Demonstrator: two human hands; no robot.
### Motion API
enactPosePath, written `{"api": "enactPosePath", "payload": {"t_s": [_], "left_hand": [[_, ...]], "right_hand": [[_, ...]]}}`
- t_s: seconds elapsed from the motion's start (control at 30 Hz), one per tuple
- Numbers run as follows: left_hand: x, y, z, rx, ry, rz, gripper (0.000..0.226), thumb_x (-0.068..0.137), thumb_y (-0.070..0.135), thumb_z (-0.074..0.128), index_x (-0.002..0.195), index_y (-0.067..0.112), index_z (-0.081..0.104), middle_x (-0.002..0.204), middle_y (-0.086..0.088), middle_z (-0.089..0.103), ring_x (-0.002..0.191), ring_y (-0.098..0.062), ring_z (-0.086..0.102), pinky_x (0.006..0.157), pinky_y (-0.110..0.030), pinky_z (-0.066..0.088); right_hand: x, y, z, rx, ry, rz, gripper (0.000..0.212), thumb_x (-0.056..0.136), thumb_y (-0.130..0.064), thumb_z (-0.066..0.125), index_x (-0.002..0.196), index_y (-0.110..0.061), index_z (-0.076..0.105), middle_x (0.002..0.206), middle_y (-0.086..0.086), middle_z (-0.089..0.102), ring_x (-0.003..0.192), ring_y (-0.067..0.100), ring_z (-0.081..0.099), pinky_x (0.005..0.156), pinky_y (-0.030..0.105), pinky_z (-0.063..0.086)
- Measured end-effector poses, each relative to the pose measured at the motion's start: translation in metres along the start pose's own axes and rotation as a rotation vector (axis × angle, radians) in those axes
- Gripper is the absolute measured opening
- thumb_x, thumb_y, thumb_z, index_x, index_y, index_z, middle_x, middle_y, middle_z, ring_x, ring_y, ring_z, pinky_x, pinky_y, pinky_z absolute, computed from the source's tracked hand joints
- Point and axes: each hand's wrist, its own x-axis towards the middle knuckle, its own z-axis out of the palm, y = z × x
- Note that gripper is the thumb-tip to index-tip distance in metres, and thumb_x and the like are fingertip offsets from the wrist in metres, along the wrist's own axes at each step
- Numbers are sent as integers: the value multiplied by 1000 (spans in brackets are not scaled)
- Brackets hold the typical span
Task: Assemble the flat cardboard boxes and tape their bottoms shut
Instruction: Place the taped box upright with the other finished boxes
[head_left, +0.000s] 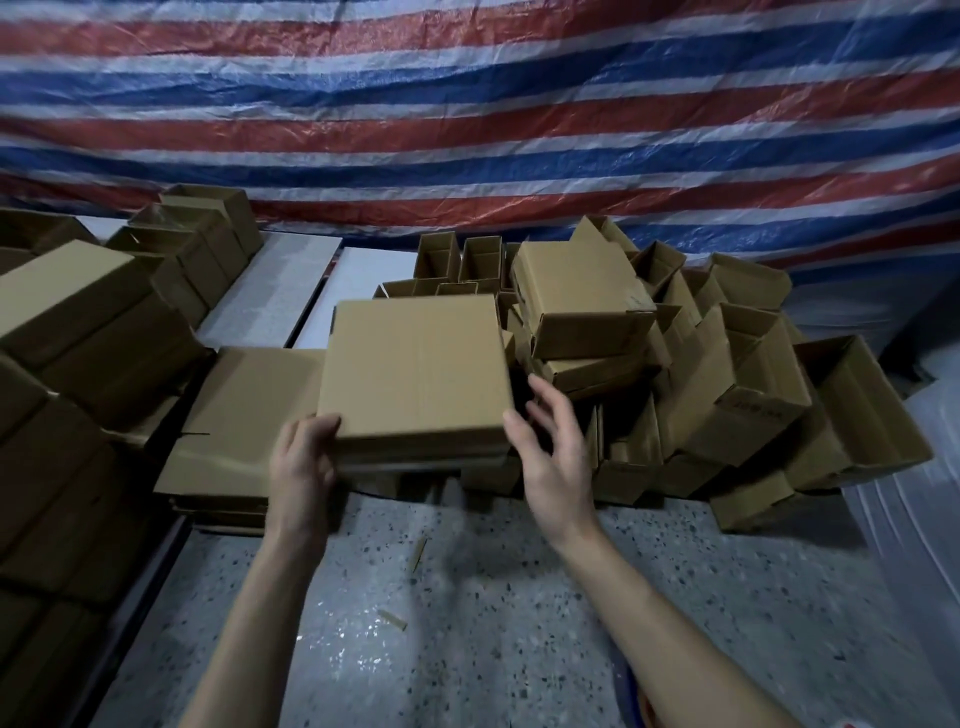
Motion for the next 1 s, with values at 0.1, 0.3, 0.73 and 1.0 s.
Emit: {"api": "enactPosePath", "payload": {"t_s": [0.1,0.3,0.73,1.0], "left_hand": [[44,17,32,58,35,30,37,58,53,68,83,25,67,82,7,60,80,-12,53,69,-31,41],[116,11,59,240,45,-62,53,76,61,53,103,18,65,105,-6,60,94,-22,56,76,-40,43],[123,-65,-32,194,398,-232,53,95,51,57,129,9,53,125,-11,61,117,-31,58,104,-45,46],[111,-109,-104,102,565,-609,62,85,47,74,123,1,57,126,-16,63,106,-35,65,92,-48,52]], "right_hand": [[19,4,0,8,87,-4,35,99,-27,61,130,-38,50,137,-16,52,130,7,50,100,29,48],[-18,63,-33,-136,193,210,20,98,-27,62,112,-42,61,110,-18,67,101,-3,64,87,28,52],[-93,142,-46,-265,376,654,16,92,-4,68,87,-19,67,94,6,71,88,16,64,87,42,53],[-102,155,-10,-310,265,677,18,90,3,66,86,-14,70,78,6,73,81,22,69,85,44,55]]}}
